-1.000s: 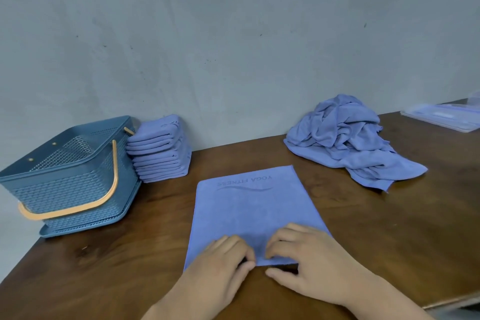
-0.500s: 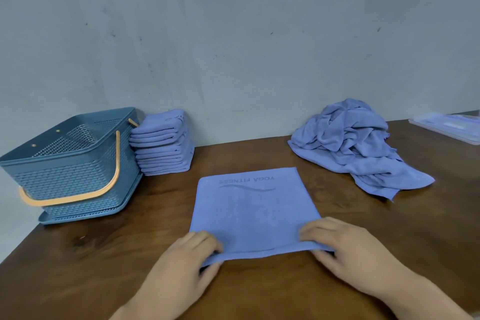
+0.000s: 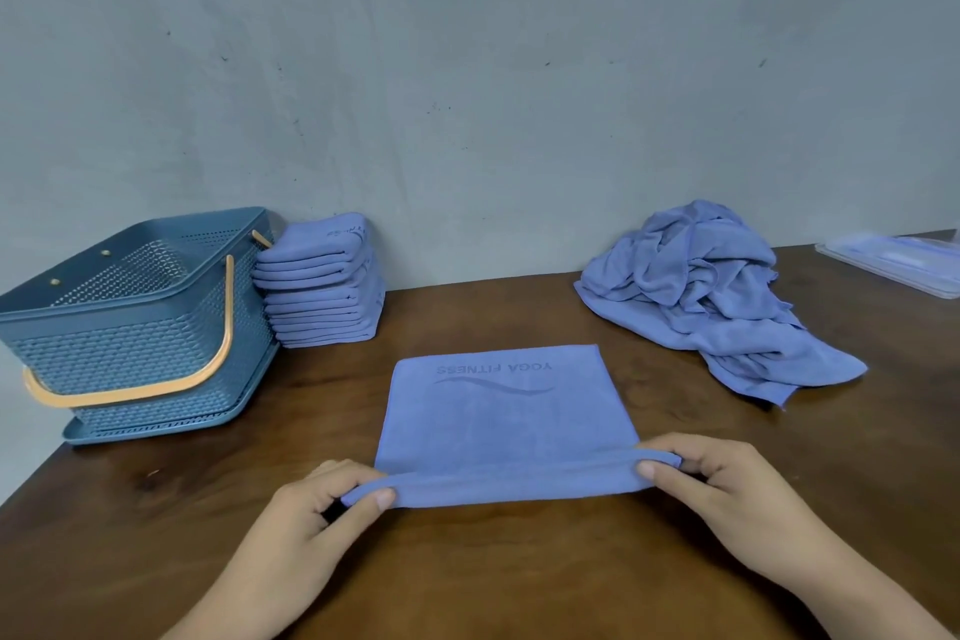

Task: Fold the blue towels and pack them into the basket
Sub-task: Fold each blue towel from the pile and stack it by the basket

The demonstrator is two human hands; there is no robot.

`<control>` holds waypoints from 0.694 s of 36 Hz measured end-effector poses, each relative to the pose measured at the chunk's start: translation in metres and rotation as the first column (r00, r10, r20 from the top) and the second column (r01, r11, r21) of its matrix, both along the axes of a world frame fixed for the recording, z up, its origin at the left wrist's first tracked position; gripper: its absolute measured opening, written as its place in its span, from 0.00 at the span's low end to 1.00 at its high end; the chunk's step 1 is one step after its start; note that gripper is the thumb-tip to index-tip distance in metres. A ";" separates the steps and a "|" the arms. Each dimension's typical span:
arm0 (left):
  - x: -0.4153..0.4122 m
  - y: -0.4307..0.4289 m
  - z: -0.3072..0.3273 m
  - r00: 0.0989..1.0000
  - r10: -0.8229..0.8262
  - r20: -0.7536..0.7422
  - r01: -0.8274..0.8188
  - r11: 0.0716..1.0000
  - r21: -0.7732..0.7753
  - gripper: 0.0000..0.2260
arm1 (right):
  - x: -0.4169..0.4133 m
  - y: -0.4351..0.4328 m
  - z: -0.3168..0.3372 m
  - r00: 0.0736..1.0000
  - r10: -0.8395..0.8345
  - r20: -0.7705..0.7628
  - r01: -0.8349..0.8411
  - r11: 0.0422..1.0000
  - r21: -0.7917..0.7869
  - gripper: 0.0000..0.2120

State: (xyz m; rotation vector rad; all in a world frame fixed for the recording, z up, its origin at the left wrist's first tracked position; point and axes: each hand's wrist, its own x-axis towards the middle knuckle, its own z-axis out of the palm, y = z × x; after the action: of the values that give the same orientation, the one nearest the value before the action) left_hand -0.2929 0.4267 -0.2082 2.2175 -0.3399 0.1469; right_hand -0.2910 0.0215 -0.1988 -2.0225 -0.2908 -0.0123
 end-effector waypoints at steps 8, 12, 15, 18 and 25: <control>0.032 -0.009 0.031 0.999 -0.043 0.009 0.044 0.977 -0.207 0.11 | 0.029 0.007 0.013 0.999 0.007 0.046 -0.010 0.997 0.071 0.12; 0.067 -0.015 0.045 0.996 -0.041 -0.079 0.008 0.927 -0.374 0.16 | 0.074 0.010 0.017 1.000 0.005 -0.004 -0.004 0.984 0.178 0.27; 0.100 -0.023 0.051 0.980 -0.025 -0.197 -0.084 0.848 -0.523 0.12 | 0.110 0.014 0.022 0.992 -0.006 -0.126 0.044 0.952 0.302 0.18; 0.136 -0.029 0.050 0.932 -0.007 -0.361 -0.213 0.796 -0.566 0.10 | 0.144 0.021 0.022 0.972 -0.081 -0.218 0.149 0.937 0.315 0.10; 0.162 -0.031 0.009 0.891 0.262 -0.371 -0.377 0.881 -0.284 0.16 | 0.170 0.027 -0.012 0.936 -0.306 -0.177 0.323 0.943 0.075 0.19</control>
State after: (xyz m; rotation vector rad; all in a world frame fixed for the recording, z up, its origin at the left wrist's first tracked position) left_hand -0.1310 0.3957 -0.1991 1.8826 0.2319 0.0176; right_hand -0.1206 0.0485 -0.2108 -1.9336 0.1379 -0.0609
